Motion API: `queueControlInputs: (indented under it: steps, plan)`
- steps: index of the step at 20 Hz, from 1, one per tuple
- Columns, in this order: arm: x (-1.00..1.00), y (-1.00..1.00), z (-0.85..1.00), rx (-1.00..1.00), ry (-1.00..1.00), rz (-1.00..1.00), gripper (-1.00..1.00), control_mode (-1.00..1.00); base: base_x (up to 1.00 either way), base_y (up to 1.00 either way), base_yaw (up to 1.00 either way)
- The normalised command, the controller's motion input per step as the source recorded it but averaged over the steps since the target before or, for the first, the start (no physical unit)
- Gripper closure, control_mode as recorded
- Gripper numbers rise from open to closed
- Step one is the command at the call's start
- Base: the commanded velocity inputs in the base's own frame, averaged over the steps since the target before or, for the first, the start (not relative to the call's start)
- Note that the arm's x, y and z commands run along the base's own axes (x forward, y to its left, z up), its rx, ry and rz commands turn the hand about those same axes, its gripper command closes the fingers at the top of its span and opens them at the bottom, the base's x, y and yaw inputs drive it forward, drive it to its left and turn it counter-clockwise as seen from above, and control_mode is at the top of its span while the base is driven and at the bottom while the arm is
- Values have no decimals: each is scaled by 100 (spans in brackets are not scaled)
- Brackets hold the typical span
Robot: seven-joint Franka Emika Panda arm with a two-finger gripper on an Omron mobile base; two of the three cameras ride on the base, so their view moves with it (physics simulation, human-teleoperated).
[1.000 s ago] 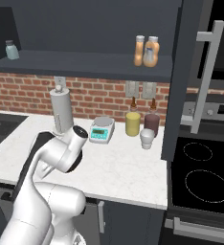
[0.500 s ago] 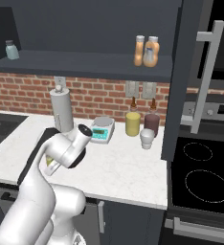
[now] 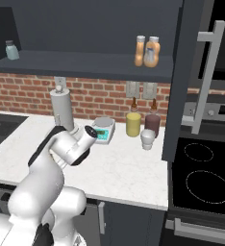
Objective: Put the shaker and condiment bottle from the counter next to their counterparts in the cabinet.
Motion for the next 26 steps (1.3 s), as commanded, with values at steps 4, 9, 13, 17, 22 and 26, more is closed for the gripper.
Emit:
queueControlInputs:
  steps: [4, 9, 13, 17, 22, 26]
  plan:
    - [10, 3, -24, 3, -10, 1, -100, -100, 0, 0, 0]
    - [4, 7, -18, 1, -1, 2, -100, -100, 0, 0, 0]
    - [13, 9, -7, 4, 0, 3, -100, -100, 0, 0, 0]
    - [10, 10, 0, 4, 0, 1, -100, -100, 0, 0, 0]
    - [4, 7, 0, 4, 0, 0, -100, -100, 0, 0, 0]
    - [0, 4, 0, 4, 0, 0, -100, -100, 0, 0, 0]
